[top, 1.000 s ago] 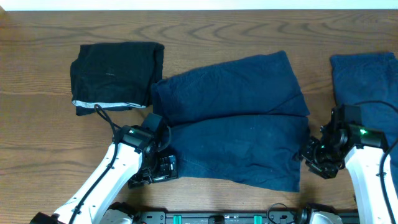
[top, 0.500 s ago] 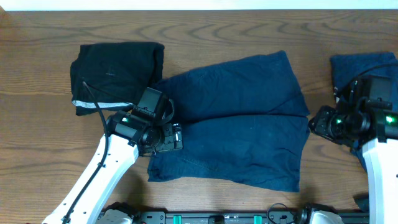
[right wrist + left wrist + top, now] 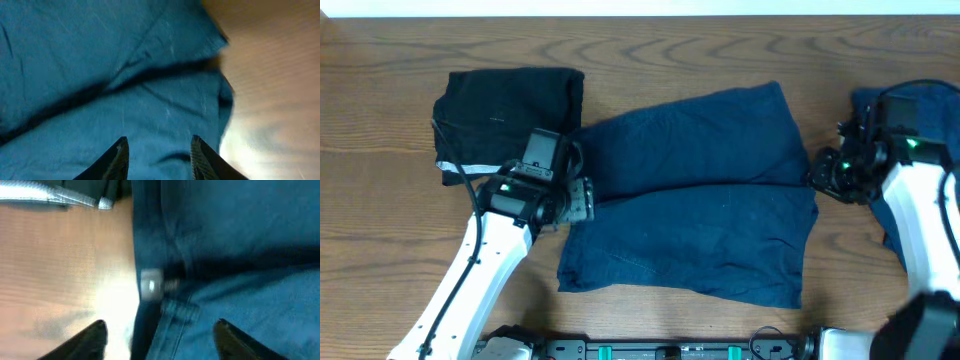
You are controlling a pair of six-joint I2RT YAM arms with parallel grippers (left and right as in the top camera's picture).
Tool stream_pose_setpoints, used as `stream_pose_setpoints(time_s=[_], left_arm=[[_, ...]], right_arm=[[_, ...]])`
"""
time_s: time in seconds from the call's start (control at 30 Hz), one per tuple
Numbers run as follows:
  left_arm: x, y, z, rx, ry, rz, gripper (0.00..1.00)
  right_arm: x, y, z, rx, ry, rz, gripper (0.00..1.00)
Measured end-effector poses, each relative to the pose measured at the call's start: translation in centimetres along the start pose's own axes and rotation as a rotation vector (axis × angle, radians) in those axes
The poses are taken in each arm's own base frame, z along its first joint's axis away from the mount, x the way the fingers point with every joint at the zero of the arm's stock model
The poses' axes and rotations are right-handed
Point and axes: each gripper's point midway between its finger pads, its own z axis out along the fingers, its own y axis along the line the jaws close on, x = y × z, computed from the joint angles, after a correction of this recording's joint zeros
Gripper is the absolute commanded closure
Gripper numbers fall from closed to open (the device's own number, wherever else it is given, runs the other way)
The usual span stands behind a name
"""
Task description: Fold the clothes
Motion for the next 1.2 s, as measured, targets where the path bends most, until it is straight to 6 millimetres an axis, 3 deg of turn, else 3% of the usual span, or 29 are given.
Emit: stream_pose_setpoints(time_s=[0.17,0.2,0.37,0.5,0.67,0.77,1.2], left_arm=[[-1.6,-0.6,2.1,0.004,-0.021,0.026,0.76],[-1.8,-0.7,2.7,0.002,-0.015,0.029,0.78],[-2.1,-0.8,6.7,-0.015,0.030,0.047,0.80],[-2.3,-0.9,9.2,-0.021,0.046,0.047,0.80],[-2.8,-1.2,12.2,-0.019,0.046,0.047,0.81],[-2.8,-1.4,13.9,-0.009,0.051,0.047,0.88],[-7.1,-4.3,15.9,0.117,-0.084,0.050,0.94]], right_arm=[[-0.7,-0.2,4.4,-0.006,0.070,-0.053,0.80],[-0.6,-0.3,5.4,-0.008,0.090,-0.063,0.81],[-0.8,0.1,8.2,-0.028,0.116,-0.123,0.85],[-0.7,0.0,9.0,-0.018,0.125,-0.134,0.94],[-1.1,-1.3,9.4,0.058,0.114,-0.095,0.94],[-1.4,-1.5,9.4,0.077,0.097,-0.087,0.93],[-2.2,-2.7,10.7,0.117,0.014,-0.057,0.98]])
